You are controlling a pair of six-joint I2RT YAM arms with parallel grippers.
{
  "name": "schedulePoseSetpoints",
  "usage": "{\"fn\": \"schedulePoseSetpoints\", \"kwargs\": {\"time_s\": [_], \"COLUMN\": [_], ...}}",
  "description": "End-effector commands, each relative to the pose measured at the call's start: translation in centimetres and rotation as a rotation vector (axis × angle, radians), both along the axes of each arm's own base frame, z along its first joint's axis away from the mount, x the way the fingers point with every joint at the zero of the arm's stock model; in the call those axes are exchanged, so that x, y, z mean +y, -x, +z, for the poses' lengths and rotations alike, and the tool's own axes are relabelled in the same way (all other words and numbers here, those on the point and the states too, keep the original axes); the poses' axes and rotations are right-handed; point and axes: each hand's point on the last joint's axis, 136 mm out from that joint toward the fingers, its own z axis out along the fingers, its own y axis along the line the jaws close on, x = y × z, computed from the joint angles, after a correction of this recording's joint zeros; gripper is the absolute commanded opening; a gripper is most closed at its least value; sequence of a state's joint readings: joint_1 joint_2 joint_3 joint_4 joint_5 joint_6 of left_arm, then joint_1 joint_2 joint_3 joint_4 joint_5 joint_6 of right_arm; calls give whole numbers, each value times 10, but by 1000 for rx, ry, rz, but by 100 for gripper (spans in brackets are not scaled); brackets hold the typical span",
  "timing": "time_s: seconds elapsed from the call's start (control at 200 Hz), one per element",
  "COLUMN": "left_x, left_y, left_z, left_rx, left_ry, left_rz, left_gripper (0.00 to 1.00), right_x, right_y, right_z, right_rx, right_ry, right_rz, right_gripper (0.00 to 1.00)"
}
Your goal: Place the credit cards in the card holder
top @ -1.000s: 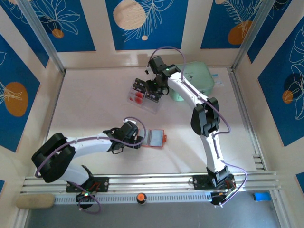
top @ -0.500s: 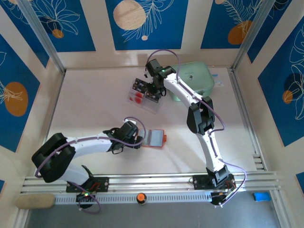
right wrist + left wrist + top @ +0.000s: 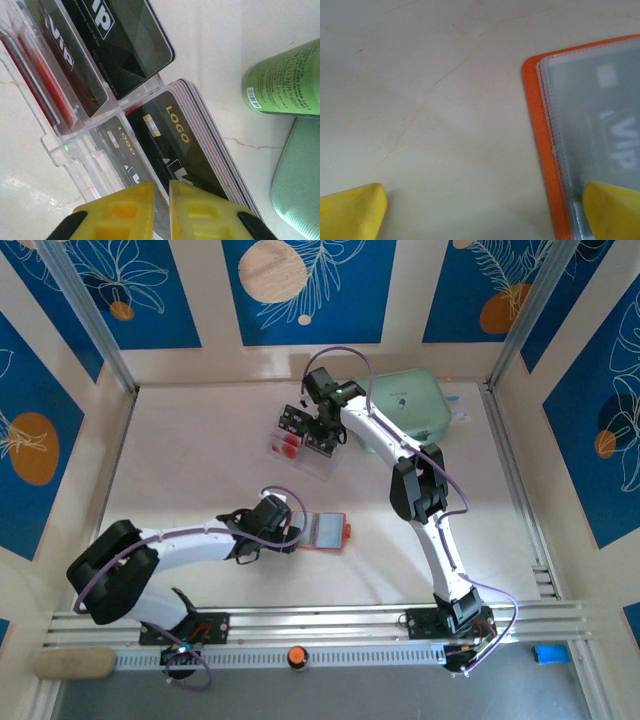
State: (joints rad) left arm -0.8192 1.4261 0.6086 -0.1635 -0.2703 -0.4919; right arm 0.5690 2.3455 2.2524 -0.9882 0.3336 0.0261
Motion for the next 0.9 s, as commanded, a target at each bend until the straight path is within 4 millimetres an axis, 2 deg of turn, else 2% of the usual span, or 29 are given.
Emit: {"fn": "schedulePoseSetpoints", "kwargs": {"time_s": [0.0, 0.11, 0.355, 0.48, 0.67, 0.895], "left_x": [6, 7, 8, 9, 8, 8], "left_y": [0, 0, 0, 1, 1, 0], "left_z": [0, 0, 1, 2, 2, 3], "left_rx": [-6, -8, -12, -13, -14, -16], "left_ry": [-6, -6, -9, -7, -6, -5], "left_rz": [18, 17, 16, 19, 18, 19], "left_gripper": [100, 100, 100, 100, 100, 100], "right_x": [4, 4, 6, 8, 8, 7], "right_y": [13, 17, 26, 29, 27, 22], "right_z": [-1, 4, 20, 21, 13, 8], "right_rx": [37, 30, 19, 16, 20, 18], "right_ry": [2, -9, -38, -34, -13, 5], "right_rz": [31, 47, 82, 97, 97, 92], "right_gripper": [6, 0, 0, 0, 11, 19]}}
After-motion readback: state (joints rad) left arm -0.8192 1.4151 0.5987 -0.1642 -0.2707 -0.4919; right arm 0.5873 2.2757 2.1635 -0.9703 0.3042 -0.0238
